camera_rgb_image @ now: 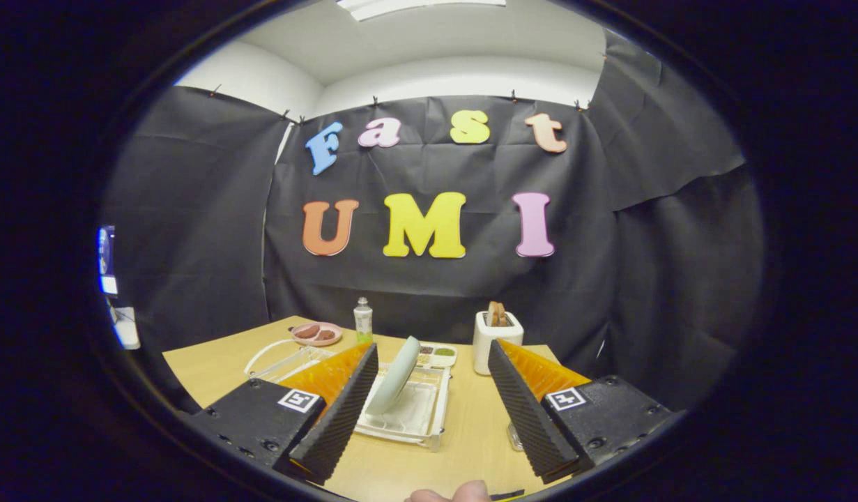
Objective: Take the plate from the dish rack, then take the spoon from the basket and place it into the plate.
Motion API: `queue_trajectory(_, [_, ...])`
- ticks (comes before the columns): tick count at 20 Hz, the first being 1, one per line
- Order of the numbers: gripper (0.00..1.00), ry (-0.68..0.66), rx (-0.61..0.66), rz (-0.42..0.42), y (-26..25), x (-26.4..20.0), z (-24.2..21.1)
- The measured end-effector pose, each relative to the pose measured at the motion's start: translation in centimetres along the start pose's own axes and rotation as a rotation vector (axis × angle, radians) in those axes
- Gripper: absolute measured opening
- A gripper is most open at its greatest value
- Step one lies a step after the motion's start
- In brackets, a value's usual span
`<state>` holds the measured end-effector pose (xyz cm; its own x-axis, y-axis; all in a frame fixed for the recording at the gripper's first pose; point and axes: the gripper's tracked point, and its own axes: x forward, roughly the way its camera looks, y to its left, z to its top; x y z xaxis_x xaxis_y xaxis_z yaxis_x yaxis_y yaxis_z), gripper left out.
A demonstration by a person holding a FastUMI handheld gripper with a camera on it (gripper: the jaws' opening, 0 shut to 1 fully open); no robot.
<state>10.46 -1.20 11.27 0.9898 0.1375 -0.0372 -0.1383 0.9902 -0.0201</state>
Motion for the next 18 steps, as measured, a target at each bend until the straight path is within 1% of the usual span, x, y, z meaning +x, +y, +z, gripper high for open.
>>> queue_trajectory(2, [1.0,0.065,-0.021,0.025,0.3,2.6,0.4])
queue_trajectory(6, [1.0,0.221,-0.006,0.097,1.6,6.9,0.8])
queue_trajectory(8, [1.0,0.294,-0.012,0.108,1.8,8.9,1.2])
queue_trajectory(12, [1.0,0.421,-0.053,0.097,2.0,12.6,1.4])
queue_trajectory(14, [1.0,0.48,-0.053,0.122,3.1,14.3,1.1])
queue_trajectory(15, [1.0,0.516,-0.04,0.138,3.6,15.1,0.7])
queue_trajectory(17, [1.0,0.6,0.027,0.173,5.0,16.6,-0.3])
queue_trajectory(18, [1.0,0.625,0.056,0.171,5.5,17.5,-0.4])
